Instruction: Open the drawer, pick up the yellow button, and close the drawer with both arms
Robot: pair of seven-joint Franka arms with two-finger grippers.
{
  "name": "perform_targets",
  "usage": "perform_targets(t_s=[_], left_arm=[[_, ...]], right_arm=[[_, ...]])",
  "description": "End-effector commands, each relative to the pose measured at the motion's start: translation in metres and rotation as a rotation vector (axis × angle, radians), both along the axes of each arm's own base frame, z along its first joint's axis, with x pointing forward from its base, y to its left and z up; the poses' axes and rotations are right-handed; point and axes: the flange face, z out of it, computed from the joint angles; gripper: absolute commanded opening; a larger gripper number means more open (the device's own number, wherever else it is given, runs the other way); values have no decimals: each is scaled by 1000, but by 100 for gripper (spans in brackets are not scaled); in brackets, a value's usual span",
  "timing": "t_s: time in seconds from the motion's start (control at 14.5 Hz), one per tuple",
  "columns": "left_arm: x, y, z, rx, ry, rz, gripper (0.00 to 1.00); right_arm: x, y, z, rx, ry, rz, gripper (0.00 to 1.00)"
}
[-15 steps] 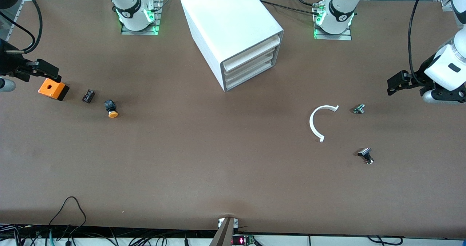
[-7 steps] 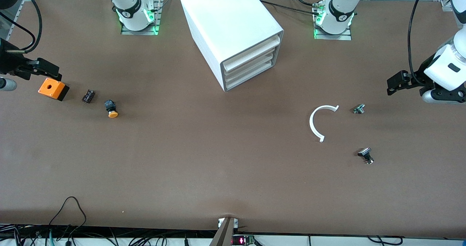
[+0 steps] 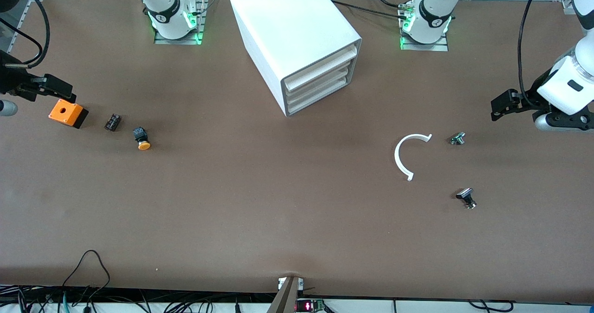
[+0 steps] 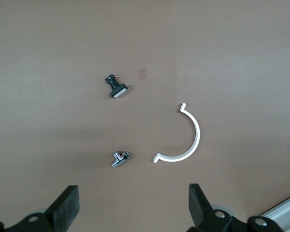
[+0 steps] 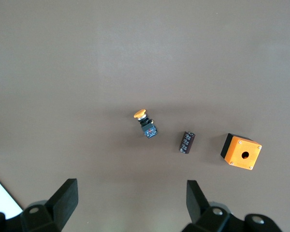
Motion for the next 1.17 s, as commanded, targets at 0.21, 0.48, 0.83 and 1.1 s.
perform_targets(t_s=[0.21, 0.48, 0.83, 1.1], left_arm=[[2, -1, 7, 5, 3, -17, 100], [2, 0, 7, 6, 3, -16, 100], [2, 0, 7, 6, 3, -16, 100], [1, -1, 7, 6, 5, -17, 100]], right_arm=[[-5, -2, 2, 16, -6, 12, 99], [-7, -3, 2, 8, 4, 42, 99], [-12, -1, 8, 16, 13, 58, 99], [-14, 5, 13, 18, 2, 67, 99]])
